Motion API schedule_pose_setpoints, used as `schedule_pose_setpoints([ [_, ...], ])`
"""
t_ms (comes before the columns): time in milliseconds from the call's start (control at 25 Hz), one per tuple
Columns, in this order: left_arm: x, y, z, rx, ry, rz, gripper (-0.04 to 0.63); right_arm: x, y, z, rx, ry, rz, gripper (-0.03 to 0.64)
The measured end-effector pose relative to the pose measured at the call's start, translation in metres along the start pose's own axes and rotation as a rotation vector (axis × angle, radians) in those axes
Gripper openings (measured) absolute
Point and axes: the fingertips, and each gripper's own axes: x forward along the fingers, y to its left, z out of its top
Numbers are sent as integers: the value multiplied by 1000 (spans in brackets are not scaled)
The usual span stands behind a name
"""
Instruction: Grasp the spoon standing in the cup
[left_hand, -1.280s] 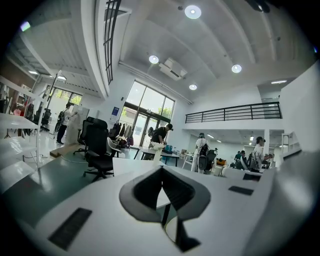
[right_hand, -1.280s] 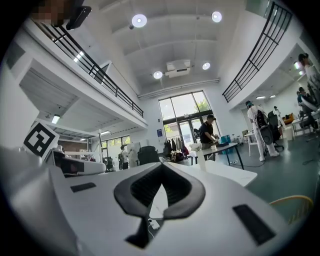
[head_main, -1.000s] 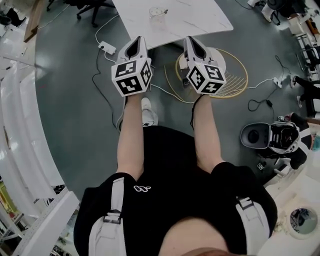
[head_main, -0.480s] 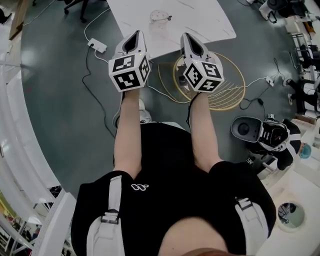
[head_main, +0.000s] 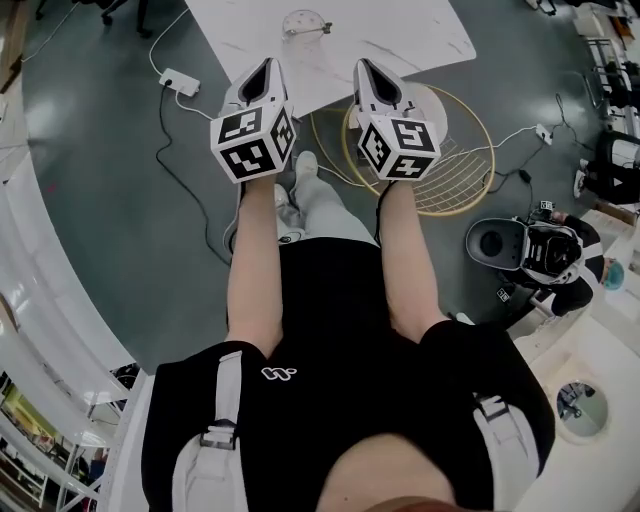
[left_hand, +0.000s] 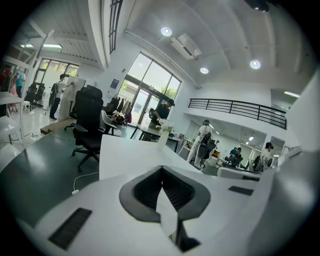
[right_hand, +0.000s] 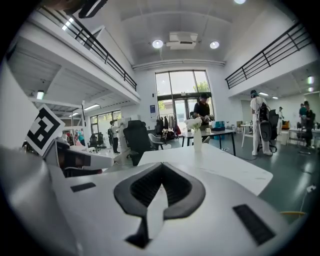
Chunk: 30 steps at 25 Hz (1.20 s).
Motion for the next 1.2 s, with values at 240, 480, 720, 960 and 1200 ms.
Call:
schedule_pose_setpoints([
  [240,30,10,9,12,19,40,14,43,-12,0,31,5,37,6],
  [480,50,30,4,7,59,88,14,84,-11,-11,63,38,81,46],
  [720,68,45,-4,-14,89,120,14,111,-19,-30,82,91,90,65],
  [960,87,57,-18,-38,126,141,14,135,-24,-52,107,147,92,102],
  [1200,94,61,-27,-50,146,156,14,147,-23,-69,129,188,97,136],
])
